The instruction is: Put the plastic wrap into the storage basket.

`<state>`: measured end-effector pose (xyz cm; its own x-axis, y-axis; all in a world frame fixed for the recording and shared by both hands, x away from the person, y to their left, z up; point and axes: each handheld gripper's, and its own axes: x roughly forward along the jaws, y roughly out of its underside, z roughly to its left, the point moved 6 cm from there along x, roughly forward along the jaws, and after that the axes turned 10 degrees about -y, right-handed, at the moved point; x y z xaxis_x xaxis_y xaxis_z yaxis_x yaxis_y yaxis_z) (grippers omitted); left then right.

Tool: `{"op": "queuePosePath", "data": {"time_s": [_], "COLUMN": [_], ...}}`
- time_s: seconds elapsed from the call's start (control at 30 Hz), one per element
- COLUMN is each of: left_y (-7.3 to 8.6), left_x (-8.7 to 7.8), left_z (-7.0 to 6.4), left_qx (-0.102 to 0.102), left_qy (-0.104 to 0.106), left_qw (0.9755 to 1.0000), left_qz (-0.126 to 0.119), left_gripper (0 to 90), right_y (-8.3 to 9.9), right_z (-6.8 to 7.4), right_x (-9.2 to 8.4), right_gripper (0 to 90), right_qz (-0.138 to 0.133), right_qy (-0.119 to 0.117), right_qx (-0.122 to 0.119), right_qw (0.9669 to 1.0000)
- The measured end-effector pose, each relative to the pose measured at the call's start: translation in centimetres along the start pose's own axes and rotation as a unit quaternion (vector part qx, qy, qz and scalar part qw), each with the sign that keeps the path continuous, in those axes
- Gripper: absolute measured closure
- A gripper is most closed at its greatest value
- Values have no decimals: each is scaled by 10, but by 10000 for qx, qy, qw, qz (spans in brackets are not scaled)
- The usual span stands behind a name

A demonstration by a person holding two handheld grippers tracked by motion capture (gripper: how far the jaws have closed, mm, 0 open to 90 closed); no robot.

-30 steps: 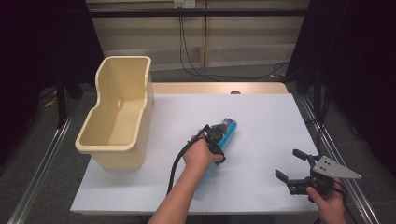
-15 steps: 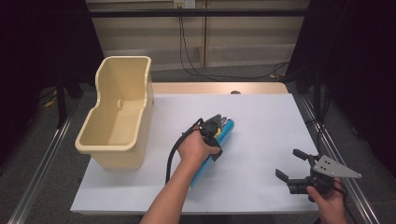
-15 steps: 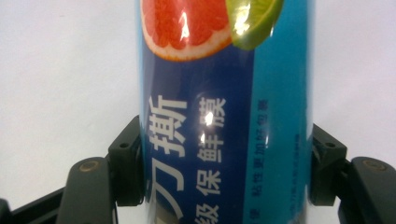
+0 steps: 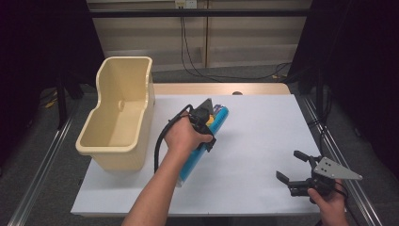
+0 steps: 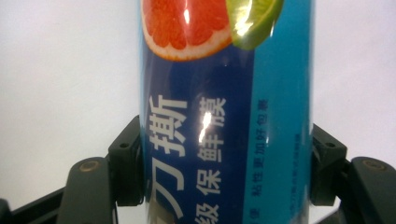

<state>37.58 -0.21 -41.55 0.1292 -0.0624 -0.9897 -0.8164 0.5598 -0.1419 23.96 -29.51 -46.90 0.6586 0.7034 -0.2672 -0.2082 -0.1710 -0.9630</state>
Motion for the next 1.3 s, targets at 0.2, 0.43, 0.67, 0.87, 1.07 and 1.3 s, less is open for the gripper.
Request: {"op": "queuePosePath", "data": {"time_s": [0.2,0.43,0.67,0.87,1.07,1.3], "left_y": [1,4,13,19,28,44], "left_x": [-32,-62,-85,-99,-116,-128], "left_z": [16,35,60,74,93,122], "left_qx": [-204,-479,-732,-860,-1090,-1446], "left_qy": [-89,-123,-253,-271,-253,-432], "left_qw": [9997,9986,9968,9957,9932,9877], "left_qz": [-106,-165,-214,-235,-328,-400], "left_gripper": [321,321,321,321,321,321], "right_y": [-1,-1,0,-1,0,0], "right_z": [0,1,1,1,2,2], "right_x": [0,0,0,2,2,2], "right_gripper": [17,17,16,16,16,16], "right_qz": [-26,-24,-19,-16,1,-15], "right_qy": [5,5,2,18,10,-3], "right_qx": [16,26,29,21,33,29], "right_qw": [10000,10000,10000,10000,10000,10000]}}
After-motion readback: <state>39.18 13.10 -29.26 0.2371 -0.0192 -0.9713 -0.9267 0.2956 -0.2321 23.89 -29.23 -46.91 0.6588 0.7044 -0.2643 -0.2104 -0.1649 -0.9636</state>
